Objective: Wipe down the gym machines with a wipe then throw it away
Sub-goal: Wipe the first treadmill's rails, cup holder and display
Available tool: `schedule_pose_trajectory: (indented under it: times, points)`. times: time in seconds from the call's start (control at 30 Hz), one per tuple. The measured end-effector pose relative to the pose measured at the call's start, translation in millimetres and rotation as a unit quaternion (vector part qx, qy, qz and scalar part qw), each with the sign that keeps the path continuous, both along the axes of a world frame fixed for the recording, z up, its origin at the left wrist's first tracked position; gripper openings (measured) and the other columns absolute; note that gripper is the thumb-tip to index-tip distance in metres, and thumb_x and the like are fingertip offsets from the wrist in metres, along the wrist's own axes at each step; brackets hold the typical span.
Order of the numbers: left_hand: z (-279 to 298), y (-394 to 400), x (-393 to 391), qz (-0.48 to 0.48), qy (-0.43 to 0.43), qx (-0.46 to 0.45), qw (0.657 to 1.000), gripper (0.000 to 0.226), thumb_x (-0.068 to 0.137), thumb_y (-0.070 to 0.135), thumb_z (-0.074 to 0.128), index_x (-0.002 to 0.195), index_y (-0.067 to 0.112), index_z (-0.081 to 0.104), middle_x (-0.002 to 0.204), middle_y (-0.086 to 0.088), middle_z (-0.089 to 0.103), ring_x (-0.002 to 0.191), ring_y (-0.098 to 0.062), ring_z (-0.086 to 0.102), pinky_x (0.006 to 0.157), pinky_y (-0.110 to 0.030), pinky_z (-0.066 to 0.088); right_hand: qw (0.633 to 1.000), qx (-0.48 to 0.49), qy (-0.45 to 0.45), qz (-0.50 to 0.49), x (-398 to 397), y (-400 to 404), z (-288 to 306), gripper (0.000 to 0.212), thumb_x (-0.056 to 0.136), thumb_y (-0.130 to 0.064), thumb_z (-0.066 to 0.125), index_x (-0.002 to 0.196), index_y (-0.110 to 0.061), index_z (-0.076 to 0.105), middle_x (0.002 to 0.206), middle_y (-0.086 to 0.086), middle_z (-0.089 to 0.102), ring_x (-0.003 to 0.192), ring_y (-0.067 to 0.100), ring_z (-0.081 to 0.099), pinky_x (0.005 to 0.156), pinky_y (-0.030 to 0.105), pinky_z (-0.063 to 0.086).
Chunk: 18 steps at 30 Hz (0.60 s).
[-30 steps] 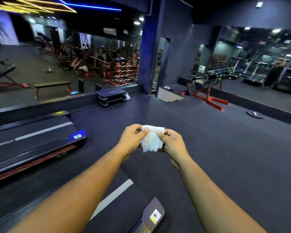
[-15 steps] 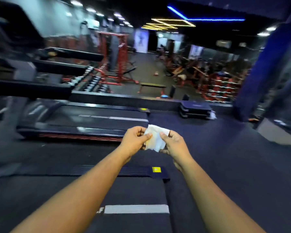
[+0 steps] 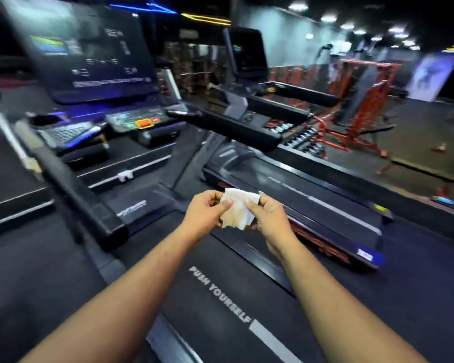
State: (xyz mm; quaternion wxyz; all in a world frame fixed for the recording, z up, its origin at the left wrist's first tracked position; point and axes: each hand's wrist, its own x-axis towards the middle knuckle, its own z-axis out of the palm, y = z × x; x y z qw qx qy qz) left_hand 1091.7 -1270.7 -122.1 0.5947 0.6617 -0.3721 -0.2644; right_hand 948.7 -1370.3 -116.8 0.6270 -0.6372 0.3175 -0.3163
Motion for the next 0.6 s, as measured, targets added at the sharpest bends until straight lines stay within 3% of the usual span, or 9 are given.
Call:
schedule_pose_trajectory:
  times: [0.07,0.13,0.23,0.3,0.37,0.47,0.53,0.6]
  points:
    - [1.4,17.7,25.8,0.047,-0.013,0.005,0.999,0.008,0.097,0.015,0.069,0.095,0.007,0.070,0.083,-0.010,0.075,0.069,-0.020,0.068,0.066,-0.046,0.059,0.999,-0.001,-0.001,0.043,33.8,7.0,1.1,0.011,0.100,-0.012,0.062,0.104,-0.008,0.070,0.095,0.014,0.077,0.078,0.023,0.071,0.056,0.028,0.053]
    - [1.2,30.1,45.1,0.082,-0.025,0.004,0.996,0.006,0.096,0.013,0.070,0.094,0.007,0.070,0.080,-0.009,0.073,0.067,-0.020,0.068,0.064,-0.046,0.059,0.997,-0.006,-0.003,0.077,61.0,10.6,0.4,0.013,0.099,-0.012,0.062,0.107,-0.005,0.070,0.098,0.016,0.077,0.083,0.025,0.072,0.063,0.032,0.055]
    - [-2.9,43.6,71.9,0.146,-0.055,0.012,0.988,0.009,0.096,0.014,0.070,0.094,0.005,0.069,0.081,-0.014,0.073,0.065,-0.021,0.067,0.058,-0.039,0.057,0.992,-0.002,-0.010,0.128,104.3,9.5,-8.3,0.014,0.099,-0.013,0.062,0.107,-0.003,0.068,0.099,0.018,0.076,0.085,0.027,0.072,0.069,0.038,0.057]
    - [-7.2,47.5,87.3,0.173,-0.063,0.020,0.983,0.011,0.094,0.019,0.071,0.094,0.008,0.071,0.084,-0.015,0.074,0.068,-0.021,0.067,0.061,-0.044,0.059,0.988,0.000,-0.013,0.152,127.1,6.5,-13.3,0.010,0.099,-0.012,0.062,0.105,-0.007,0.068,0.096,0.015,0.076,0.084,0.025,0.073,0.067,0.038,0.057]
    - [-12.3,46.1,104.4,0.206,-0.070,0.026,0.976,0.012,0.091,0.028,0.072,0.091,0.016,0.072,0.082,-0.007,0.075,0.068,-0.017,0.066,0.063,-0.045,0.059,0.983,0.001,-0.018,0.183,151.7,0.4,-17.9,0.007,0.100,-0.013,0.061,0.101,-0.012,0.068,0.096,0.012,0.076,0.085,0.024,0.072,0.070,0.042,0.059]
    - [-13.1,41.9,127.4,0.272,-0.105,0.038,0.956,0.008,0.090,0.029,0.075,0.086,0.023,0.071,0.075,0.007,0.071,0.063,-0.008,0.060,0.063,-0.035,0.055,0.972,-0.004,-0.019,0.233,193.9,-11.1,-25.1,0.007,0.097,-0.021,0.062,0.098,-0.015,0.066,0.102,0.017,0.074,0.091,0.032,0.072,0.080,0.055,0.058]
    - [-4.9,38.8,138.9,0.319,-0.150,0.064,0.934,0.015,0.092,0.028,0.074,0.079,0.028,0.067,0.068,0.016,0.065,0.062,-0.004,0.055,0.065,-0.032,0.051,0.963,-0.010,-0.017,0.268,225.9,-20.8,-24.1,0.011,0.094,-0.026,0.062,0.098,-0.017,0.068,0.102,0.012,0.075,0.096,0.034,0.072,0.082,0.054,0.058]
    - [8.8,40.2,150.6,0.361,-0.177,0.105,0.909,0.019,0.093,0.036,0.071,0.076,0.032,0.063,0.067,0.021,0.063,0.065,-0.003,0.056,0.068,-0.033,0.050,0.950,-0.040,-0.007,0.309,258.3,-28.5,-18.7,0.009,0.096,-0.024,0.062,0.096,-0.018,0.068,0.094,0.003,0.075,0.087,0.022,0.070,0.080,0.048,0.057]
